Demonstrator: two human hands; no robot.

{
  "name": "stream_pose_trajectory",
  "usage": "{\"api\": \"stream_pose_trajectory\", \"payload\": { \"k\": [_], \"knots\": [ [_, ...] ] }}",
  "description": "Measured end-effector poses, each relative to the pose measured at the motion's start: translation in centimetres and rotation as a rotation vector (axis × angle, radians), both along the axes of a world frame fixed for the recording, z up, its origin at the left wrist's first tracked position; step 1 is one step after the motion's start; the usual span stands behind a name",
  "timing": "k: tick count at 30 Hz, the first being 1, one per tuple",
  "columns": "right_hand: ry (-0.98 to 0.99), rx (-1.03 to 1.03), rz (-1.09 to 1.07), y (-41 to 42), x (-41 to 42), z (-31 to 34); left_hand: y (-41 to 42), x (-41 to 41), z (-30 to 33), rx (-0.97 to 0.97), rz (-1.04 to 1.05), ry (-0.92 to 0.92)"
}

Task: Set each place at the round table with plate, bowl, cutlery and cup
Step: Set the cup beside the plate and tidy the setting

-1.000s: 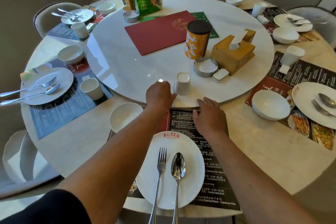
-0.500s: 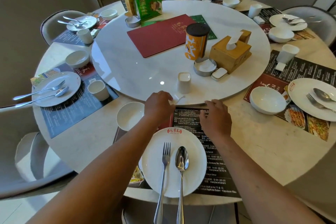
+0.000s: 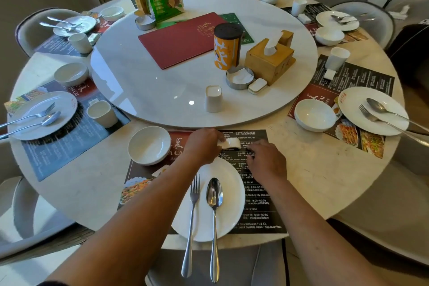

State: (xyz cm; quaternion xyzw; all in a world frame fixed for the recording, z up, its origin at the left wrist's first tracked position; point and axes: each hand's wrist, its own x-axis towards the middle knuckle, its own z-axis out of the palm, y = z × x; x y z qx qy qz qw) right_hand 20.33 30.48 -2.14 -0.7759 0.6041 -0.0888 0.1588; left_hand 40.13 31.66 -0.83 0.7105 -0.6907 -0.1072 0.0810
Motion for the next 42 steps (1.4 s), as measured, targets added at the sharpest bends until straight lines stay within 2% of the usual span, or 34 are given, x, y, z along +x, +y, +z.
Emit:
{"api": "stream_pose_trajectory", "payload": {
  "k": [11, 20, 24, 27, 31, 35, 37, 42],
  "knots": [
    [-0.008, -0.022, -0.010, 0.3, -0.2, -0.5, -0.4, -0.6, 0.2, -0.002, 0.022, -0.084],
    [0.002, -0.009, -0.026, 0.0, 0.2, -0.1, 0.0, -0.3, 0.5, -0.057, 0.028, -0.008],
    [-0.033, -0.062, -0.100, -2.4, 2.2, 1.9, -0.3, 1.3, 2.0, -0.161, 0.185, 0.006],
    [0.012, -0.174, 0.020, -5.0, 4.9, 3.7, -1.0, 2.8, 2.3, -0.094, 0.317, -0.005],
    [0.259, -0.269, 0.277, -8.4, 9.2, 5.8, -2.1, 3.7, 2.0, 0.072, 0.320, -0.069],
    [0.483, -0.357, 0.512, -10.8, 12.2, 6.2, -2.9, 3.7, 1.5, 0.106, 0.304, -0.061],
    [0.540, -0.364, 0.563, -11.4, 12.9, 6.2, -3.0, 3.7, 1.3, 0.110, 0.290, -0.066],
    [0.515, -0.384, 0.555, -12.2, 13.0, 7.4, -2.9, 3.7, 1.1, 0.109, 0.274, -0.081]
  ]
}}
